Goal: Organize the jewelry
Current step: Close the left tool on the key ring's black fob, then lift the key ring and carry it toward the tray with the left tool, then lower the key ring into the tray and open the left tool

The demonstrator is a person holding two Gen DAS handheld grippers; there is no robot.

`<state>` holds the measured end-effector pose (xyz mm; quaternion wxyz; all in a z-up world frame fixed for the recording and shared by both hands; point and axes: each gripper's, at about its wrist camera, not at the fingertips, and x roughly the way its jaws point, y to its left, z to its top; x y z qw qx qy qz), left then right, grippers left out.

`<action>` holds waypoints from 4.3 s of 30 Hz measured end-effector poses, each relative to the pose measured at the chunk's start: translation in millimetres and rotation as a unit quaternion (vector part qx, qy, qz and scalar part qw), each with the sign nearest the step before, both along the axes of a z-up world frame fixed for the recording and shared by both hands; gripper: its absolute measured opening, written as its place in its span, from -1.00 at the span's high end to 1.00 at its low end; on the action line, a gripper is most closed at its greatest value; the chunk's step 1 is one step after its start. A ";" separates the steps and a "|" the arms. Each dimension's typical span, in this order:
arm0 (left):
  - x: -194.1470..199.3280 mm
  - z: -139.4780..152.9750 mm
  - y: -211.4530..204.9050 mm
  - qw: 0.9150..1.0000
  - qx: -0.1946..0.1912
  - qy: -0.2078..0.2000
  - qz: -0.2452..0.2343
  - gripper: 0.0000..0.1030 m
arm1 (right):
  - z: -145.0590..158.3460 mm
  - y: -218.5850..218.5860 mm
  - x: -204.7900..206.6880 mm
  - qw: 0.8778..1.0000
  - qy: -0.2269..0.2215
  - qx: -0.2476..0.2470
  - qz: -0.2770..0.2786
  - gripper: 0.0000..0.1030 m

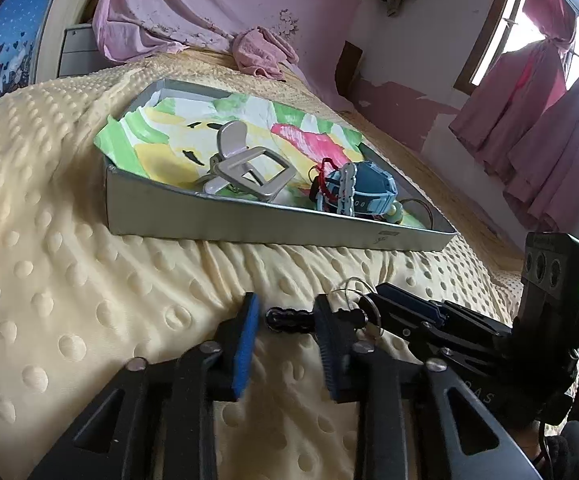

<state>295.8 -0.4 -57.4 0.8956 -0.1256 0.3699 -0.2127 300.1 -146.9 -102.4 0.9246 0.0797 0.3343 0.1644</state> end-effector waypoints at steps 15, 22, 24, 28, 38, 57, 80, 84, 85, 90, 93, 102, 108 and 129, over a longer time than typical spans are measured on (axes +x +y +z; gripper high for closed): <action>-11.9 -6.6 7.3 0.999 -0.034 0.013 -0.007 0.76 | -1.2 1.5 2.4 1.000 0.002 -0.002 -0.002 0.63; -13.6 -5.7 3.6 0.999 -0.033 0.009 -0.021 0.64 | -4.4 -1.4 1.6 1.000 0.003 -0.001 -0.003 0.64; -13.7 -4.4 0.7 0.999 -0.027 0.006 -0.025 0.56 | -5.0 -2.6 0.6 1.000 0.004 0.000 -0.003 0.64; -16.0 -2.0 -7.6 0.999 -0.011 -0.003 -0.035 0.43 | -5.4 -2.2 0.9 1.000 0.004 0.001 -0.003 0.64; -13.7 -4.9 -8.1 1.000 -0.005 0.002 -0.031 0.72 | -5.4 -2.2 0.7 1.000 0.005 0.004 -0.004 0.65; -33.4 1.7 -9.5 0.999 0.002 -0.046 -0.029 0.94 | -1.5 -5.8 -7.8 1.000 -0.012 0.010 -0.024 0.90; -62.0 12.1 -7.8 0.996 -0.016 -0.084 -0.036 0.94 | 3.3 -41.3 -14.7 0.991 -0.051 0.065 -0.106 0.94; -64.7 11.5 -6.1 0.996 -0.015 -0.083 -0.026 0.94 | 4.1 -41.7 -16.3 0.990 -0.057 0.065 -0.109 0.94; -65.1 11.9 -6.0 0.996 -0.013 -0.084 -0.023 0.94 | 4.4 -41.9 -17.0 0.990 -0.059 0.065 -0.109 0.94; -65.6 20.5 -10.2 0.996 0.011 -0.087 -0.012 0.94 | 10.8 -41.6 -25.5 0.989 -0.080 0.067 -0.104 0.94; -65.6 31.0 -17.7 0.995 0.026 -0.098 -0.009 0.94 | 21.2 -40.6 -32.8 0.988 -0.101 0.063 -0.100 0.94; -29.3 69.5 -37.9 0.990 0.026 -0.135 0.034 0.94 | 65.1 -59.5 -29.3 0.982 -0.150 0.053 -0.106 0.94; 14.0 76.8 -51.2 0.988 0.038 -0.131 0.074 0.94 | 97.2 -77.3 0.4 0.979 -0.169 0.026 -0.115 0.94; 86.5 40.2 -72.1 0.994 0.062 -0.016 0.084 0.93 | 42.4 -86.9 83.1 0.991 -0.040 0.008 -0.130 0.94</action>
